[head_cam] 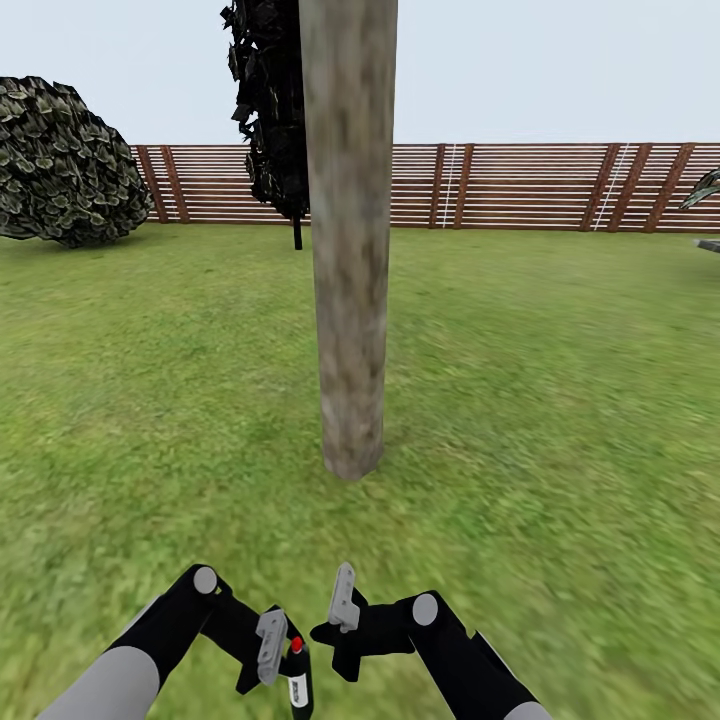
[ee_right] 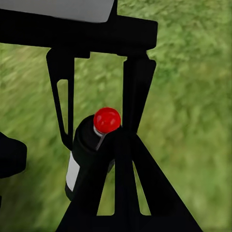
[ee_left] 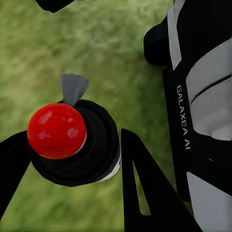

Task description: In the garden, pick up the pesticide atomizer on the floor and spray pesticide onto both trees until each tree trunk is fully covered.

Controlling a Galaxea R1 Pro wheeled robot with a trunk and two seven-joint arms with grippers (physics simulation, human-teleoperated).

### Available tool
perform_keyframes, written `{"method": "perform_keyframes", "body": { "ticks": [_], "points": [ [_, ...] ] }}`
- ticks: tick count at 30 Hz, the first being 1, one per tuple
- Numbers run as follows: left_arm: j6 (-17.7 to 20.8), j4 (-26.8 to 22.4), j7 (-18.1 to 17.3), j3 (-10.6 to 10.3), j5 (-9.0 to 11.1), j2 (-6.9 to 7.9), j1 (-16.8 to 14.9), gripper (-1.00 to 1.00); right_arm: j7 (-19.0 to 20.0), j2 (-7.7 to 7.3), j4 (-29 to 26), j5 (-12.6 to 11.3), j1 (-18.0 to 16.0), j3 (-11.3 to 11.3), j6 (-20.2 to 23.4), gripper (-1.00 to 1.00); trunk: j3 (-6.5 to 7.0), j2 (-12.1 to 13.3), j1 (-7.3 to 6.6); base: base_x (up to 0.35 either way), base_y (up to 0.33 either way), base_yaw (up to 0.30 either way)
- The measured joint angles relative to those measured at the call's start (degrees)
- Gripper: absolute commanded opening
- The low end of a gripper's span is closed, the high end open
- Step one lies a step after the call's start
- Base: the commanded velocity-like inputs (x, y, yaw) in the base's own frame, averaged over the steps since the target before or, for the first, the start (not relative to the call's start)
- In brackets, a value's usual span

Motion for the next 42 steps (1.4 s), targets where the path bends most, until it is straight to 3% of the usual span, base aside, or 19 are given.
{"method": "perform_keyframes", "body": {
  "ticks": [7,12,14,42],
  "points": [
    [0.01,-0.21,0.0,0.13,0.2,-0.25,0.0,-1.0,0.0,0.0,0.02,0.0,0.0,0.0,0.0,-1.0,0.0,0.0,0.0,0.0,0.0,0.0],
    [-0.08,-0.3,-0.32,-0.16,3.39,0.12,0.0,-1.0,0.0,0.0,0.03,0.0,0.0,0.0,0.0,-1.0,0.0,0.0,0.0,0.0,0.0,0.0],
    [-0.08,-0.3,-0.5,-0.19,3.68,0.17,0.0,-1.0,0.0,0.0,0.03,0.0,0.0,0.0,0.0,-1.0,0.0,0.0,0.0,0.0,0.0,0.0],
    [-0.08,-0.22,-1.06,-0.06,4.01,-0.29,0.0,-1.0,-0.09,0.0,0.03,0.0,0.0,0.0,0.0,-1.0,0.0,0.0,0.0,0.0,0.0,0.0]
  ]
}}
